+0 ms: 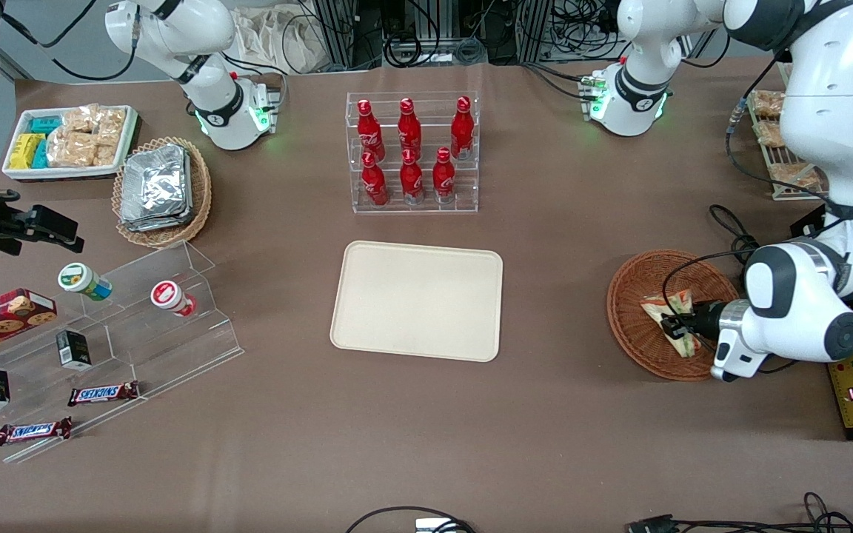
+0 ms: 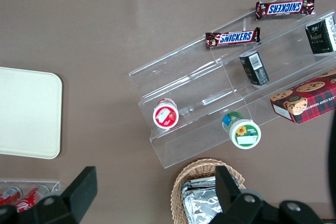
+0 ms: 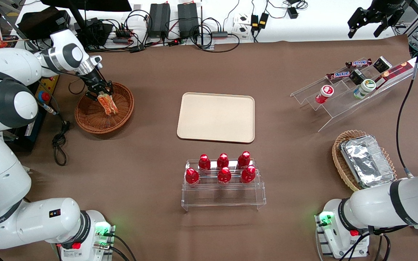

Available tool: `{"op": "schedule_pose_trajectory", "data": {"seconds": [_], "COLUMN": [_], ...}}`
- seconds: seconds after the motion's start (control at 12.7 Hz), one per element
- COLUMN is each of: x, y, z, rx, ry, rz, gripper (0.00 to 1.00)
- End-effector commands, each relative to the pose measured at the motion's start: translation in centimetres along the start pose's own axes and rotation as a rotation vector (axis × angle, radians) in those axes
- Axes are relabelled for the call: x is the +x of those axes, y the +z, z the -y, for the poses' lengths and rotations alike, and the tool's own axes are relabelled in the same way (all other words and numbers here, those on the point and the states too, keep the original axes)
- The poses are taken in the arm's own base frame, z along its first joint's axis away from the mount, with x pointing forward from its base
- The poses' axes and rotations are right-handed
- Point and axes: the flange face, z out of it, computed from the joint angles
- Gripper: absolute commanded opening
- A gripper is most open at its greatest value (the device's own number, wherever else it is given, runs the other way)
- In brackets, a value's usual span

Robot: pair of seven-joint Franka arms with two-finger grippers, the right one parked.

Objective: Place sandwich from basket to tray
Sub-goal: 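Close the left gripper on the sandwich and lift it from the basket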

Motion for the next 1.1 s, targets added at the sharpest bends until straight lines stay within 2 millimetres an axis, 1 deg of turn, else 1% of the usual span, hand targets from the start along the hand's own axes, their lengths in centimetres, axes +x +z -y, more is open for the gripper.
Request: {"op": "schedule_pose_trajectory", "data": {"seconds": [0.0, 0.16, 0.32, 0.39, 0.47, 0.63, 0.71, 0.79, 1.02], "x": [-2.3, -4.2, -6.0, -6.9, -8.0, -9.9, -11.2, -12.4, -14.9], "y": [-6.3, -9.7, -11.8, -12.5, -12.7, -12.2, -11.7, -10.9, -8.4], "z": [-1.7, -4.1, -6.8, -8.6, -10.4, -13.8, -16.0, -17.8, -21.8], "rx": [0.003, -0.008, -0.026, -0.038, -0.043, -0.034, -0.022, -0.011, 0.015], "ry": [0.042, 0.09, 0.143, 0.176, 0.211, 0.27, 0.309, 0.339, 0.398], "rz": [-0.005, -0.032, -0.067, -0.077, -0.081, -0.084, -0.085, -0.081, -0.065], "gripper": [0.23, 0.24, 0.24, 0.24, 0.24, 0.24, 0.24, 0.24, 0.24]}}
